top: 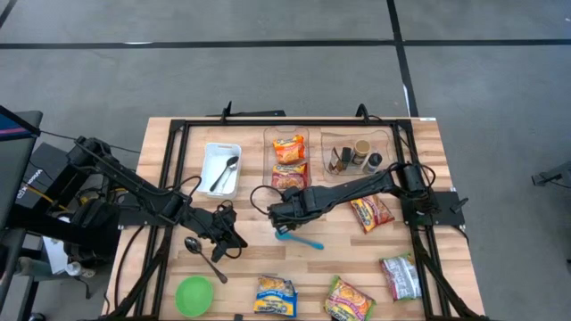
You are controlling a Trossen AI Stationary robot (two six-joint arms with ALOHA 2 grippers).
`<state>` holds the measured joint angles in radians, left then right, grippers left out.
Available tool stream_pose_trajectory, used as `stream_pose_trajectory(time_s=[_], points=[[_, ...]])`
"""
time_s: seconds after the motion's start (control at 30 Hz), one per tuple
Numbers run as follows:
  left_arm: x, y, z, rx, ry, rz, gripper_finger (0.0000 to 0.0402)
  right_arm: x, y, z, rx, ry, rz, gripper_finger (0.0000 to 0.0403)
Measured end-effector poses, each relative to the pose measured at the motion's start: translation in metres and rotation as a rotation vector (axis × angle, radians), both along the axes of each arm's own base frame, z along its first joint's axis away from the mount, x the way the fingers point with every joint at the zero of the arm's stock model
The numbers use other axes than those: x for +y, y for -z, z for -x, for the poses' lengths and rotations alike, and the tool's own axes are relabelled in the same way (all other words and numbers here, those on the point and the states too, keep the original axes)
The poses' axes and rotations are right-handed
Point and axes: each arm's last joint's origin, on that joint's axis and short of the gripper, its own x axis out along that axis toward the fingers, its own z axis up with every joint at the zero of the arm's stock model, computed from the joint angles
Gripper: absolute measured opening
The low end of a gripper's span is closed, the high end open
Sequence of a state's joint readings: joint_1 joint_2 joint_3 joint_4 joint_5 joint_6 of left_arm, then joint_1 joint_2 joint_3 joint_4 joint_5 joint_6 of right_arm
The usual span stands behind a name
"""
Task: Pick & Place Food Item
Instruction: Put the yellow spice bottle into the right transparent bin
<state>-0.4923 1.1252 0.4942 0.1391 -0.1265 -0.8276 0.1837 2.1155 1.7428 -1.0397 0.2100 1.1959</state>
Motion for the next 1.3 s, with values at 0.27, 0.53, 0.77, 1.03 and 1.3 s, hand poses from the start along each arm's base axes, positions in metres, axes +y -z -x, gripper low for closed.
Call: stream_pose_trajectory(time_s=[0.27,0.53,0.77,1.03,1.3], points=[[0.0,0.0,0.0,0.0,0.0,0.0,0.0,0.003,0.0,0.001,-0.002,0.001,-0.005,0.0208],[0.0,0.0,0.0,0.0,0.001,0.0,0.0,0.009,-0.003,0.002,-0.011,0.002,-0.013,0.0208],[0.0,0.0,0.0,0.0,0.001,0.0,0.0,0.011,-0.042,0.004,-0.002,-0.02,-0.012,0.0208],[0.0,0.0,0.0,0.0,0.0,0.0,0.0,0.007,-0.111,0.015,0.004,-0.075,0.049,0.0209],[0.0,0.0,0.0,0.0,0.0,0.0,0.0,0.002,-0.159,0.029,-0.07,-0.143,0.123,0.021]])
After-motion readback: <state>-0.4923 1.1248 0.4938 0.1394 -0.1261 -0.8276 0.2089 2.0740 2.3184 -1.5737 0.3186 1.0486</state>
